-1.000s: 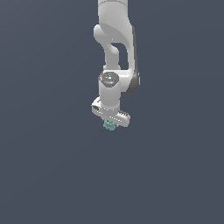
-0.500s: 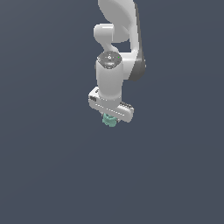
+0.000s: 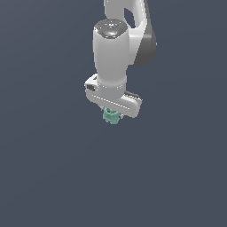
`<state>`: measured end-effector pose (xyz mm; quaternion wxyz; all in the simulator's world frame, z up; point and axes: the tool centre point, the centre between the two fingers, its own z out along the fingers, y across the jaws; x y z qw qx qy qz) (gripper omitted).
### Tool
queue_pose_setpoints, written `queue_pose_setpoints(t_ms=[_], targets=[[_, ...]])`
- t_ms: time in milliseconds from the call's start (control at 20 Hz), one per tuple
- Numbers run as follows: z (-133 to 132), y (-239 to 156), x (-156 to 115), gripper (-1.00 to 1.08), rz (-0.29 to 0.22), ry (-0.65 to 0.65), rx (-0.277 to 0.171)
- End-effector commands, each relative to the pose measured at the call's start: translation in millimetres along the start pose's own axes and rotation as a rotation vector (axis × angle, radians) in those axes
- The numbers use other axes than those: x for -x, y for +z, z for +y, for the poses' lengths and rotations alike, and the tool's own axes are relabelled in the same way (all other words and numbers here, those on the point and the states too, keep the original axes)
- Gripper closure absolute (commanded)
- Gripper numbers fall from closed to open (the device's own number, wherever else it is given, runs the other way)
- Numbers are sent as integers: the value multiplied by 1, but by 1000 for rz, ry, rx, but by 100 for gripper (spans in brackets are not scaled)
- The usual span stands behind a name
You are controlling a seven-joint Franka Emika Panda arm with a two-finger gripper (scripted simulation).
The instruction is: Pick up the object and move it to a goal position.
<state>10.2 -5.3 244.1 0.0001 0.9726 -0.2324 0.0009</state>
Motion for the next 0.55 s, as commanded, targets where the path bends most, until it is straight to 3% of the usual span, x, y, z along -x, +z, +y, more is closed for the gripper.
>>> queue_pose_setpoints(t_ms=[0,500], targets=[[-2,-13,-4,108,-1,0,1],[-7,-34,-12,108,-2,0,0]])
